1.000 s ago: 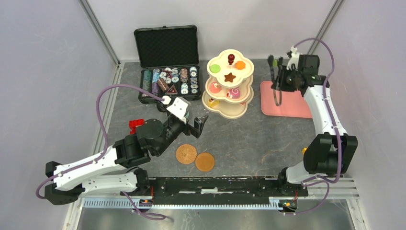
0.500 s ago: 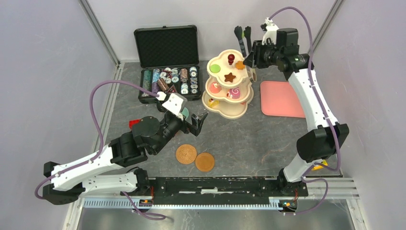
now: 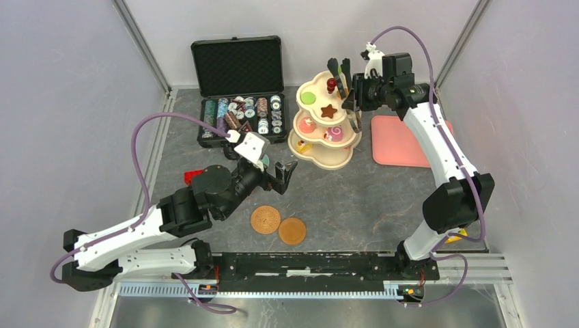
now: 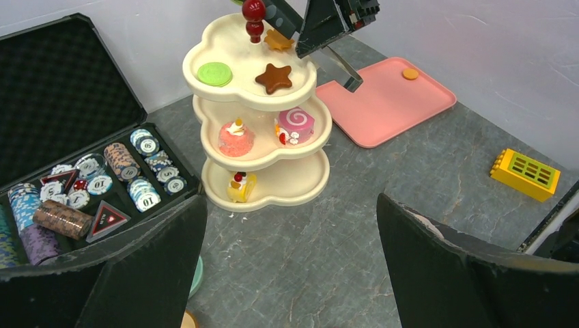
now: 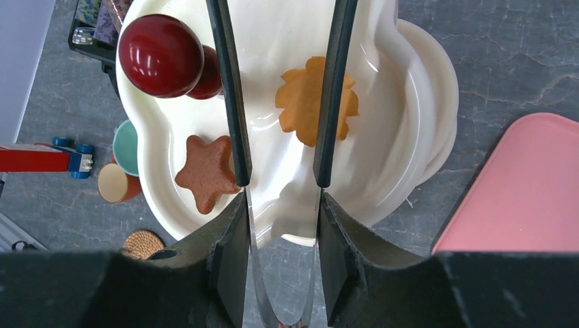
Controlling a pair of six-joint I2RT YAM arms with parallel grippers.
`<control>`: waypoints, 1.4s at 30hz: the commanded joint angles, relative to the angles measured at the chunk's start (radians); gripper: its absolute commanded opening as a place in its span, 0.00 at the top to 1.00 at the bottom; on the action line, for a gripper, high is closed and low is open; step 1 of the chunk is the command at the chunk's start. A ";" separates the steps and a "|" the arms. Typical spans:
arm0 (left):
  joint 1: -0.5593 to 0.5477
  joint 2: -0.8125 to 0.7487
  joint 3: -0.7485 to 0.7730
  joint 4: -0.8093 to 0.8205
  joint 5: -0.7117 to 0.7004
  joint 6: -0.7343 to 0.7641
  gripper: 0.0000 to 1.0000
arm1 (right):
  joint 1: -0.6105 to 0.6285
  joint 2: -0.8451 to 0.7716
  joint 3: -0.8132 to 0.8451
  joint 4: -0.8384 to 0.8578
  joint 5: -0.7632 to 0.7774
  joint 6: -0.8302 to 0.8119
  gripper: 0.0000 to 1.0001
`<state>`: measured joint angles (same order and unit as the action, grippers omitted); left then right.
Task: Serve the afternoon tea
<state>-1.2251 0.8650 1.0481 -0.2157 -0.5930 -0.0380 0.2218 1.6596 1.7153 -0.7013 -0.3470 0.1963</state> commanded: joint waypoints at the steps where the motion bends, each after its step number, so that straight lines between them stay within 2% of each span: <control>1: 0.003 0.003 0.036 0.013 -0.002 -0.042 0.00 | 0.002 -0.046 0.003 0.021 0.005 -0.025 0.58; 13: 0.002 -0.002 0.032 0.009 -0.007 -0.045 0.00 | 0.006 -0.054 0.025 0.012 0.013 -0.031 0.45; 22: 0.003 -0.003 0.032 0.013 -0.007 -0.038 0.00 | 0.003 -0.126 0.105 -0.022 0.147 -0.035 0.47; 27: 0.002 -0.006 0.032 0.016 -0.004 -0.015 0.00 | -0.053 -0.199 0.130 -0.052 0.256 -0.039 0.49; 33: 0.003 0.007 0.056 -0.018 0.006 0.058 0.00 | -0.307 -0.302 -0.067 -0.054 0.275 -0.077 0.48; 37: 0.002 0.006 0.034 -0.014 -0.020 0.104 0.00 | -0.404 -0.334 -0.247 -0.024 0.390 -0.101 0.44; 42: 0.002 -0.006 -0.006 0.009 0.002 0.103 0.00 | -0.514 -0.291 -0.450 0.074 0.384 -0.090 0.42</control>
<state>-1.2251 0.8719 1.0580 -0.2375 -0.5961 0.0223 -0.2298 1.3281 1.3811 -0.7105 0.0093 0.1162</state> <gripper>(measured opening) 0.997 0.575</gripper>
